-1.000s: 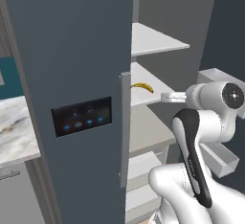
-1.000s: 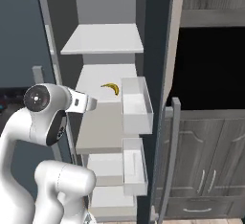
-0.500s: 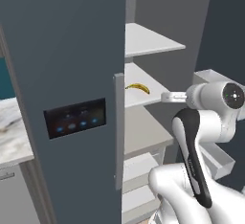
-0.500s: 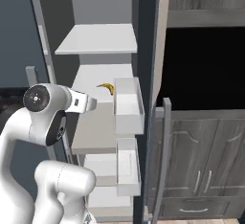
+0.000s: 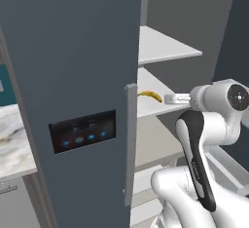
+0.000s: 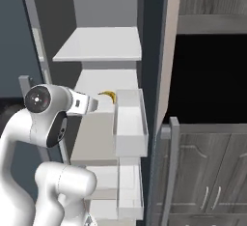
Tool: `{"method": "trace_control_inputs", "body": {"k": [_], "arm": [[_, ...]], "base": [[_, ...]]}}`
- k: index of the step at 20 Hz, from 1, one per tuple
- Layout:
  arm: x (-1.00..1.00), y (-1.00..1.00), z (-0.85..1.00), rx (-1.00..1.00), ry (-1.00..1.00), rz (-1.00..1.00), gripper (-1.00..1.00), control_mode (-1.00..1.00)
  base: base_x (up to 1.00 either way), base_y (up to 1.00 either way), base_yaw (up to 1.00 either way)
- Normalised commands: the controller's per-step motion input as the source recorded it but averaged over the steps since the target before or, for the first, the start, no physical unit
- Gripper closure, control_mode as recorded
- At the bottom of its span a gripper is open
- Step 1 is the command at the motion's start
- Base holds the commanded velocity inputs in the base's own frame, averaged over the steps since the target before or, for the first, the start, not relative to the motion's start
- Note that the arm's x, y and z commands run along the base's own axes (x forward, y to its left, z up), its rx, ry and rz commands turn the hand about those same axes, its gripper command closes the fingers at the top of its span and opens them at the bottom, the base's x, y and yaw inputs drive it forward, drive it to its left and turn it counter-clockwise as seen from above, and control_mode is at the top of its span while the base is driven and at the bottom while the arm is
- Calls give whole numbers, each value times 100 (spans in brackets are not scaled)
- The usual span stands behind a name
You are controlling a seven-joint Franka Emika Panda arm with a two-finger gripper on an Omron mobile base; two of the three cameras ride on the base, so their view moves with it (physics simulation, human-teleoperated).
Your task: Retrieve the mango and banana from the fridge and place them into the bowl on the dining table.
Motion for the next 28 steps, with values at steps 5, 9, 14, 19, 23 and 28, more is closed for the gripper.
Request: {"method": "trace_control_inputs", "body": {"k": [5,9,14,19,23,28], "arm": [[0,0,0,0,0,0,-100,100],[0,0,0,0,0,0,-100,100],[0,0,0,0,0,0,-100,100],[0,0,0,0,0,0,-100,100],[0,0,0,0,0,0,-100,100],[0,0,0,0,0,0,-100,100]], "base": [[25,-25,11],[1,-38,12],[11,-27,12],[47,5,1],[47,10,0],[23,0,0]]}}
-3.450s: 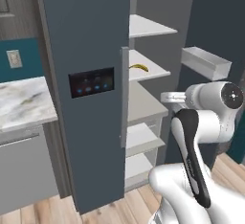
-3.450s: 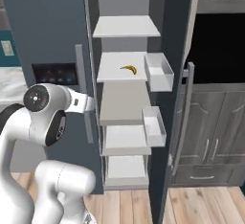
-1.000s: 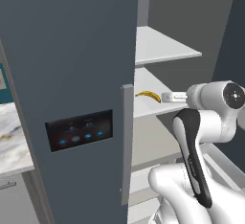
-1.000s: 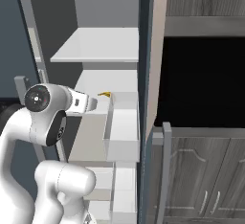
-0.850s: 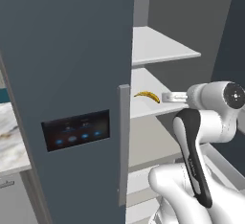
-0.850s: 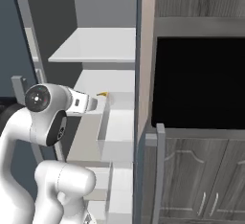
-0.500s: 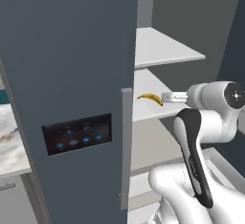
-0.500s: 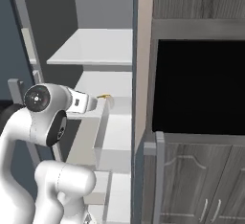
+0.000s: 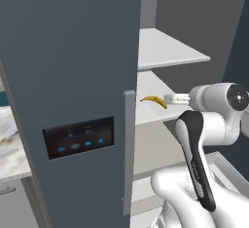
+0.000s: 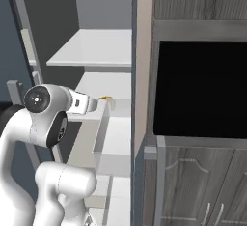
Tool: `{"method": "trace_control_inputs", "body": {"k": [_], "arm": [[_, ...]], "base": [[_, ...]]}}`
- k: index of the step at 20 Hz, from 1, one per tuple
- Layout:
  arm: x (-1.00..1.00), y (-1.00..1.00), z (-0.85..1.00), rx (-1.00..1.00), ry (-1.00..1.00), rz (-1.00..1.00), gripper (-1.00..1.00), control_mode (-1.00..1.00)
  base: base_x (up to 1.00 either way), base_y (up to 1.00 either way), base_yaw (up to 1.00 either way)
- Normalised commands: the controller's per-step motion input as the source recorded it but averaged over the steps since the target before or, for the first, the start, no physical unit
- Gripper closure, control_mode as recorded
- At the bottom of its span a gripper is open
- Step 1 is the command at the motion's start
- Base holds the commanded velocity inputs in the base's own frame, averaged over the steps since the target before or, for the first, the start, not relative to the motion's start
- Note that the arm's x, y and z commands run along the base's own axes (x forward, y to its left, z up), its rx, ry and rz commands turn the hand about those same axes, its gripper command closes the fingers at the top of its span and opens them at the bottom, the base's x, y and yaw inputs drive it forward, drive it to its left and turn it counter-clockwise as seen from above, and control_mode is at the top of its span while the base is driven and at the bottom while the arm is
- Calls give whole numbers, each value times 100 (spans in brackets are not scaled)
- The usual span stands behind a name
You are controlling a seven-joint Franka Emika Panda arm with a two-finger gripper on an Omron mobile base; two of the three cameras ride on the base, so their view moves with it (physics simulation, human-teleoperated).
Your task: Retrieve the mango and banana from the fridge and place them into the bowl on the dining table.
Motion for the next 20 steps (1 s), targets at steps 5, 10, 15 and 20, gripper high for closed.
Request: {"method": "trace_control_inputs", "body": {"k": [5,10,15,20], "arm": [[18,0,-5,0,8,0,-100,-100],[22,0,-20,0,15,0,-100,-100],[18,0,-29,-1,13,1,-100,-100],[3,0,-32,-3,1,9,-100,-100]], "base": [[9,0,0],[0,0,0],[0,0,0],[0,0,0]]}}
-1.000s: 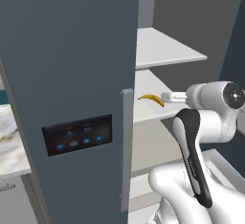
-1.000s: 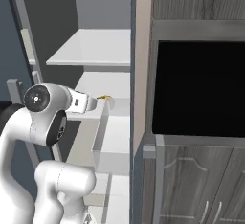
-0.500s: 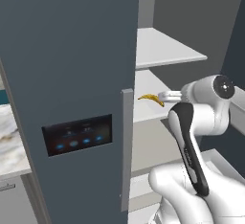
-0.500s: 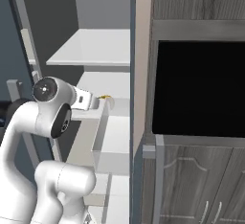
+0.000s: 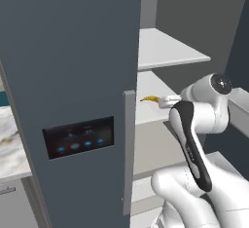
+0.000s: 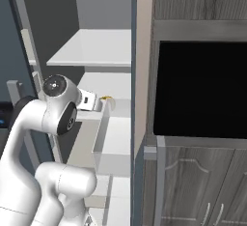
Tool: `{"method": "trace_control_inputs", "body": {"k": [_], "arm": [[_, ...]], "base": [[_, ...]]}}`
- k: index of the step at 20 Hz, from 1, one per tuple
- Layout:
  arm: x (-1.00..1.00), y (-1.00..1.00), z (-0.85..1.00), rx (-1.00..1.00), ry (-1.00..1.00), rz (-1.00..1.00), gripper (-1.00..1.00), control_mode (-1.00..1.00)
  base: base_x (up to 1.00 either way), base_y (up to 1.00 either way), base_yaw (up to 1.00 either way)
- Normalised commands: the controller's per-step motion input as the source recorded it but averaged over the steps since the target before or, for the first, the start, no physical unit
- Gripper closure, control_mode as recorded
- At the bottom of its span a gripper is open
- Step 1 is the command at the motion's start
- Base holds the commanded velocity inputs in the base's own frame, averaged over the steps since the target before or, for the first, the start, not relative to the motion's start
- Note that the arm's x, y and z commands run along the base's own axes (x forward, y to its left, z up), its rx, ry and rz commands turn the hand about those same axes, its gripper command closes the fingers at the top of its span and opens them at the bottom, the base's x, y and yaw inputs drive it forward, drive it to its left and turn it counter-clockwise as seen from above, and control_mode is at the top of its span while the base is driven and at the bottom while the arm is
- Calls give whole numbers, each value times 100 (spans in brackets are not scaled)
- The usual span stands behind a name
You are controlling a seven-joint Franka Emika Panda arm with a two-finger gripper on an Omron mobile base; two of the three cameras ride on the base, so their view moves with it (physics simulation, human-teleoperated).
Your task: Retrieve the mango and banana from the fridge and place them into the bowl on the dining table.
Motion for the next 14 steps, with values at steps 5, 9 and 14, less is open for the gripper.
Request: {"method": "trace_control_inputs", "body": {"k": [5,9,14], "arm": [[0,0,-18,-6,0,13,-100,-100],[10,0,-10,-6,1,8,-100,-100],[35,0,-6,-5,10,2,-100,-100]], "base": [[0,0,0],[0,0,0],[0,0,0]]}}
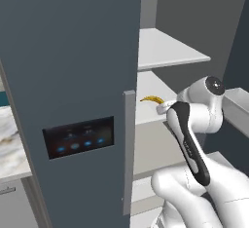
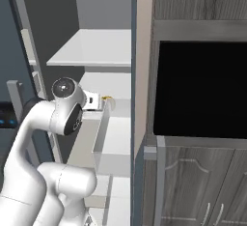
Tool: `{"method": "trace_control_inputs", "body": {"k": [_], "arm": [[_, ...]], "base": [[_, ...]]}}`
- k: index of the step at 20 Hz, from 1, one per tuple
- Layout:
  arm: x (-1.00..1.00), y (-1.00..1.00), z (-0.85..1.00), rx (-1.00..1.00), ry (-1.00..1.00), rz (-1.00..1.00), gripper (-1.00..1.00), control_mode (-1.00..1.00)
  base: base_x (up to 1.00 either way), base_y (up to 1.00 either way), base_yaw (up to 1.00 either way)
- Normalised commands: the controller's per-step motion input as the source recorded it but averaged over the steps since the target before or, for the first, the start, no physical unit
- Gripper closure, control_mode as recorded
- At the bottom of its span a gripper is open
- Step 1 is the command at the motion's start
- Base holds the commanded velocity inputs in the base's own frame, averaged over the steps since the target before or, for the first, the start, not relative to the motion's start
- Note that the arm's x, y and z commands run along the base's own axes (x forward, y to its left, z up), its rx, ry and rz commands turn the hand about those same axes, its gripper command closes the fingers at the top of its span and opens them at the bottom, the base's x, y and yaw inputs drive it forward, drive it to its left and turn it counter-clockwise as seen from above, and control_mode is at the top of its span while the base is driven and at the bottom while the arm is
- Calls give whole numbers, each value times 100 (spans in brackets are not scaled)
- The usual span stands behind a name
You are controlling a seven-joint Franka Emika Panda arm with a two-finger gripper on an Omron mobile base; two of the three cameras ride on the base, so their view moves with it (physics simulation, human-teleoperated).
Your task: Retrieve the mango and banana from the fridge and place them into the bowl on the dining table.
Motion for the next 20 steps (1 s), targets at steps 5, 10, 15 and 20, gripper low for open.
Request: {"method": "trace_control_inputs", "body": {"k": [5,10,15,20], "arm": [[47,0,-11,0,17,0,-100,-100],[35,0,-16,0,11,0,-100,-100],[27,-1,-31,0,2,0,-100,-100],[16,-6,-33,0,0,0,-100,-100]], "base": [[0,0,0],[0,0,0],[0,0,0],[0,0,0]]}}
